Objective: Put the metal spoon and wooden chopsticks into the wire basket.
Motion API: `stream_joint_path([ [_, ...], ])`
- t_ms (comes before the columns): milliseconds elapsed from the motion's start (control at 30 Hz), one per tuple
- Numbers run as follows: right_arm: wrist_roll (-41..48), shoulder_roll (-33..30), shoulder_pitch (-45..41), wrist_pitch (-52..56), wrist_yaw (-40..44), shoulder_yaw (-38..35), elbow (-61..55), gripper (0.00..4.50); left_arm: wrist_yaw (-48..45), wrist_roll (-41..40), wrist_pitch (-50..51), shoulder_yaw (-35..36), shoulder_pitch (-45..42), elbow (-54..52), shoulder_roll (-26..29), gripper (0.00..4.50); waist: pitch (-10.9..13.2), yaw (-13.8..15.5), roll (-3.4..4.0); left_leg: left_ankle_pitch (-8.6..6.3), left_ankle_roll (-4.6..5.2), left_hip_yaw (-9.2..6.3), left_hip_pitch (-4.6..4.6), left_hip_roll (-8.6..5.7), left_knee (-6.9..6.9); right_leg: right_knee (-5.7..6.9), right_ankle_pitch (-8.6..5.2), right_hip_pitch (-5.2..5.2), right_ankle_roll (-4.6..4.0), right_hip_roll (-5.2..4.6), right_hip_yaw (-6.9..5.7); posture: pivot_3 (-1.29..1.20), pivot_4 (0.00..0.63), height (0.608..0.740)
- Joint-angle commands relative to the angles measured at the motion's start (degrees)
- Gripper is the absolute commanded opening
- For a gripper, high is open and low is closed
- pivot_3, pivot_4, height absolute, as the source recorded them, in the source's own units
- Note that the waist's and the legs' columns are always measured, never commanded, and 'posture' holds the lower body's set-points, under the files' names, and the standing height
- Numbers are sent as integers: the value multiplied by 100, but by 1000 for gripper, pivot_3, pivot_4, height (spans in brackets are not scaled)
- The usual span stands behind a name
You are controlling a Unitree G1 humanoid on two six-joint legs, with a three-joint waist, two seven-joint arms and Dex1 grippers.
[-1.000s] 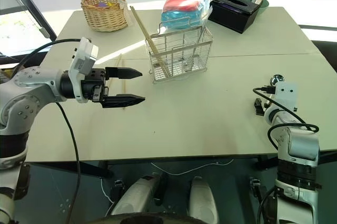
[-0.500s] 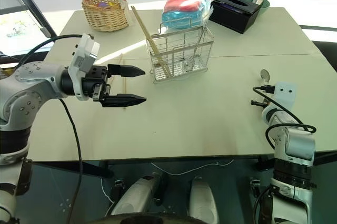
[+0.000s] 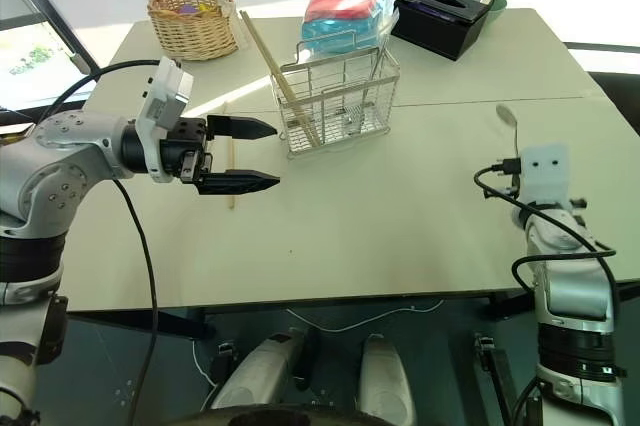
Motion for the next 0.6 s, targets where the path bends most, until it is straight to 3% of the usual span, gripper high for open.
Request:
stream_joint_path([
  [33,-64,-492,-571,-328,595,178,-453,48,-44,106,-205,46,-194,92,-51,4500,1,-62,0,0,0,0,0,0,0,-1,0,1,0,0,-1,0,150,725],
  [300,-180,-943,-2490,-586,1985,1293,728,48,-68,310,-388,38,-383,320,-238,4500,5,-105,-6,0,2,-1,-5,0,-2,-7,1,2,2,-1,-2,0,150,725],
  [433,-621,-950,-3571,-1433,2753,2081,1829,48,-25,336,-421,103,-364,271,-294,4500,11,-108,-6,-1,3,0,-8,0,0,-9,5,0,8,-1,-2,0,150,725],
  [600,-963,-943,-4237,-2128,3436,2530,2718,48,75,331,-415,191,-302,178,-298,4500,16,-93,-12,3,-3,-1,-9,-1,-4,-10,11,-4,19,0,-2,0,150,725],
])
